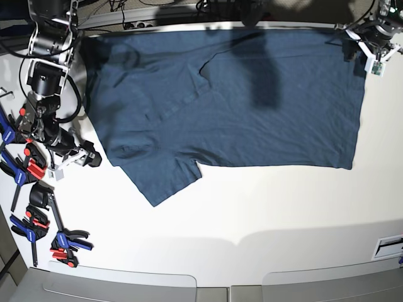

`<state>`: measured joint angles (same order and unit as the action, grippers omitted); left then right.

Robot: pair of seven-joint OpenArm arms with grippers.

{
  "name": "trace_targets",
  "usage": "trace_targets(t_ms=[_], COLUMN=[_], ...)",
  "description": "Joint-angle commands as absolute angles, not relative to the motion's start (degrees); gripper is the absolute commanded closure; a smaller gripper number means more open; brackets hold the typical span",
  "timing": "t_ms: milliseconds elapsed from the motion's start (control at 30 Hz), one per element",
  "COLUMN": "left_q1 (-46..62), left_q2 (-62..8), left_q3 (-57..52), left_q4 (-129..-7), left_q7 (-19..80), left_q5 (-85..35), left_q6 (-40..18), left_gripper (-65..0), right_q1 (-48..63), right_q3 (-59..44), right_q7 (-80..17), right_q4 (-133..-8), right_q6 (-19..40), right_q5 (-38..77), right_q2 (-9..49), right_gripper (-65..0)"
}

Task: Fold the T-shirt properly
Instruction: 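Reach the right gripper to the shirt's hem corner and grasp it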

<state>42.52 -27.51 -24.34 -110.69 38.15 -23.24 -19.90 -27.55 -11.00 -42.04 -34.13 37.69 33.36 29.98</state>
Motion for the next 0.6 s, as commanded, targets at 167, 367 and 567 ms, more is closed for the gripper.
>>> trace_targets(t_ms=[167, 367, 567], left_q1=[42.9, 42.9, 42.9], left_q2=[-28.3, -28.3, -28.3], left_q3=[-24.8, -24.8, -24.8], left_q4=[-111.6, -111.6, -111.6], left_q7=[37.3, 37.3, 37.2], left_q5=[-23.4, -23.4, -23.4], left_q6=[-19.9, -19.9, -19.9], left_gripper=[-20.7, -20.7, -20.7], right_q1=[-29.2, -29.2, -29.2], right_q3=[-11.3, -11.3, -11.3], right_q7=[-41.2, -42.1, -44.0], right_q4=[-34.9, -34.9, -34.9], right_q6=[38.3, 39.0, 40.0], right_q5=[34.7, 34.7, 34.7], right_q2=[30.9, 30.9, 30.9], right_gripper=[-34.0, -34.0, -34.0])
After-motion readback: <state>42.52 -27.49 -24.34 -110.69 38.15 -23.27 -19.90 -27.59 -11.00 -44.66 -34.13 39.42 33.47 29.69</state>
